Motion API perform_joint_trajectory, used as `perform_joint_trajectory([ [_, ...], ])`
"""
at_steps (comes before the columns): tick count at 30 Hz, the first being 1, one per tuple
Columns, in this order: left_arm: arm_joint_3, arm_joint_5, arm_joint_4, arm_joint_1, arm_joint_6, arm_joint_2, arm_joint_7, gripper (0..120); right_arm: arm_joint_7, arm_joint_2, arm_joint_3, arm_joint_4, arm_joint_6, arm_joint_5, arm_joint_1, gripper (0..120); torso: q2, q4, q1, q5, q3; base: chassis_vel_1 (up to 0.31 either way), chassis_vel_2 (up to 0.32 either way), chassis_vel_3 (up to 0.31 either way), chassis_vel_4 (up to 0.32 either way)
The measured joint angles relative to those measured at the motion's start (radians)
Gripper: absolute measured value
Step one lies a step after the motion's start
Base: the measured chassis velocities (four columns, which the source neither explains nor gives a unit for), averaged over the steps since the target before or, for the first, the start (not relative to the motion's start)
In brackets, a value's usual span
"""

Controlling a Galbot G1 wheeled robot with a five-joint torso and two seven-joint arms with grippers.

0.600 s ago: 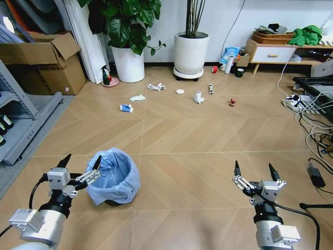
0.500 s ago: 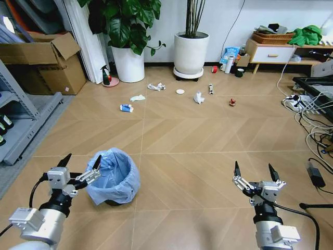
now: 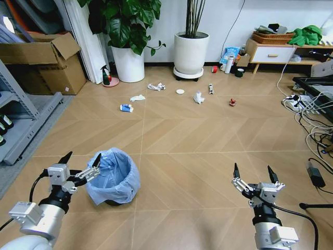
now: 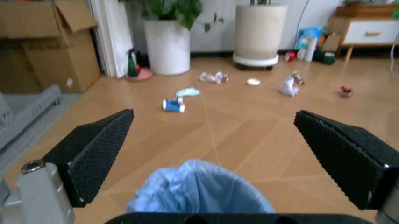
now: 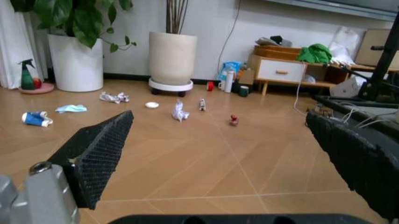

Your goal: Pick up the trash bin and place the garbage on the floor into it.

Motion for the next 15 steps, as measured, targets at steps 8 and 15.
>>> perform_joint_trajectory([
  [8,0.011,-0.195,0.098,-0.144,0.291,0.154,-0.143,100,0.000,0.009,-0.002,0.006,0.001,-0.010,-0.011,100,0.000,-0.0004,0.000,-0.0003,0.000,0.000,0.000,0.000,0.000],
  [15,0.015,-0.254,0.191,-0.191,0.382,0.204,-0.189,100,-0.001,-0.022,-0.011,-0.005,-0.002,0.000,-0.006,100,0.000,0.0000,0.000,0.0001,0.000,0.000,0.000,0.000,0.000],
])
